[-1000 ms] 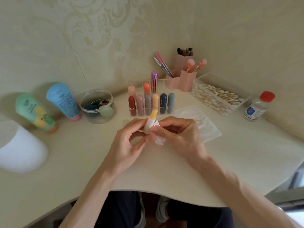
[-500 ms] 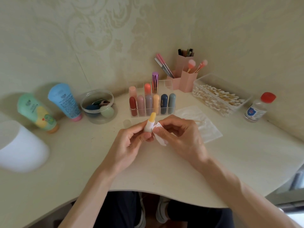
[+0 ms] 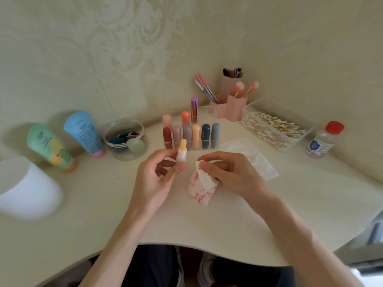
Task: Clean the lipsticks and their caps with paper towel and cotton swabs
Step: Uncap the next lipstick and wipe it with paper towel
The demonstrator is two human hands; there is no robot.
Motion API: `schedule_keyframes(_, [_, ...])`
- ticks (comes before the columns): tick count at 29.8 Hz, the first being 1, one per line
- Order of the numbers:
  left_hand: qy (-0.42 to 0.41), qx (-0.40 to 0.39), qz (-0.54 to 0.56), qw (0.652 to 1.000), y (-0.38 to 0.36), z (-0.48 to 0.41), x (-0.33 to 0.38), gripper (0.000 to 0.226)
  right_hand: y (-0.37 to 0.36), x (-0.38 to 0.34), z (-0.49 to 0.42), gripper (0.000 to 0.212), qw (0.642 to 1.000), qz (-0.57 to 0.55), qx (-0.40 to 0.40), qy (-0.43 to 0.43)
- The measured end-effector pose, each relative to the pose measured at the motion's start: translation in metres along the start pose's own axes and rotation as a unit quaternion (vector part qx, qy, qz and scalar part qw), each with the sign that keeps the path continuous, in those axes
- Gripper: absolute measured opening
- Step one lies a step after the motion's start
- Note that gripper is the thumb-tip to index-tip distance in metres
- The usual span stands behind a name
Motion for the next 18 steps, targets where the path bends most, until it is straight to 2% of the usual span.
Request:
schedule_keyframes(2, [0.003, 0.021, -0.044, 0.999, -0.003, -0.001, -0.001, 0.022, 0.002, 0.002, -0.002, 0.02, 0.992, 0.099, 0.049, 0.062])
schedule_keyframes(4, [0.005, 0.036, -0.077, 0.996, -0.008, -0.003, -0.002, 0.019, 0.005, 0.003, -0.003, 0.026, 0.969, 0.198, 0.094, 0.117])
schedule_keyframes(7, [0.016, 0.047, -0.103, 0.994, -0.013, -0.007, -0.003, 0.016, 0.005, 0.002, -0.002, 0.044, 0.944, 0.266, 0.115, 0.158])
schedule_keyframes(9, [0.015, 0.055, -0.114, 0.992, -0.015, -0.01, -0.004, 0.016, 0.004, 0.001, -0.001, 0.049, 0.94, 0.283, 0.112, 0.155])
schedule_keyframes(15, [0.008, 0.067, -0.176, 0.982, -0.022, -0.017, -0.006, 0.017, 0.005, 0.002, 0.001, 0.031, 0.938, 0.31, 0.072, 0.137])
schedule_keyframes(18, [-0.007, 0.075, -0.193, 0.978, -0.024, -0.017, -0.003, 0.028, 0.003, 0.002, 0.002, 0.021, 0.931, 0.327, 0.055, 0.155])
Point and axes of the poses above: each hand's wrist, its own z-axis away from the middle knuckle, its own y-axis out of the back of the hand, x = y × z, the point moved 2 cm from there along -z, towards the middle knuckle, and after that the axes turned 11 degrees about y, right-handed, at the moved point
